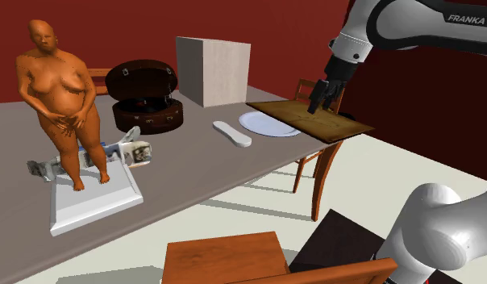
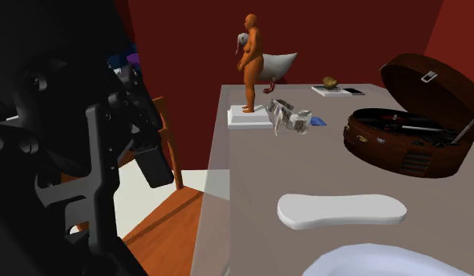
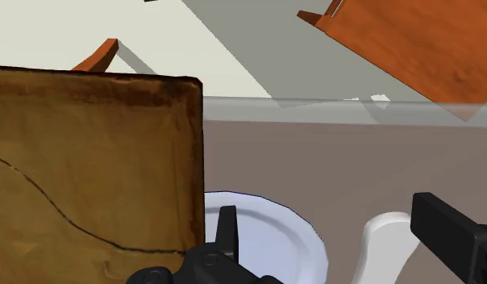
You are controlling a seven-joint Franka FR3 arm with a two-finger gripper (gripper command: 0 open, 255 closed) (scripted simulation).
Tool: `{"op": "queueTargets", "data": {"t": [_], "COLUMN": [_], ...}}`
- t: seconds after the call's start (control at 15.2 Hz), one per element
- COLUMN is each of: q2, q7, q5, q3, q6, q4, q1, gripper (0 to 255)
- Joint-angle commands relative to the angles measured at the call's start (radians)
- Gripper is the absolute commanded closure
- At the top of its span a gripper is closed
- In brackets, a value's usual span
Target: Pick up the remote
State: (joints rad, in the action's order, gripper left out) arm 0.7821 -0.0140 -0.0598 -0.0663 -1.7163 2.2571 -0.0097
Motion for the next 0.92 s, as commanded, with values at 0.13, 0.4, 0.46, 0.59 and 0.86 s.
{"op": "queueTargets", "data": {"t": [0.13,0.4,0.46,0.59,0.86], "q2": [-0.067,-0.208,-0.244,-0.318,-0.47], "q7": [-0.032,-0.096,-0.111,-0.142,-0.203], "q5": [0.009,0.02,0.022,0.023,0.018], "q3": [0.021,0.061,0.071,0.089,0.122], "q6": [-0.035,-0.096,-0.109,-0.133,-0.166], "q4": [-0.022,-0.082,-0.1,-0.141,-0.239], "q1": [0.004,0.011,0.013,0.014,0.018], "gripper": [0,0,0,0,0]}}
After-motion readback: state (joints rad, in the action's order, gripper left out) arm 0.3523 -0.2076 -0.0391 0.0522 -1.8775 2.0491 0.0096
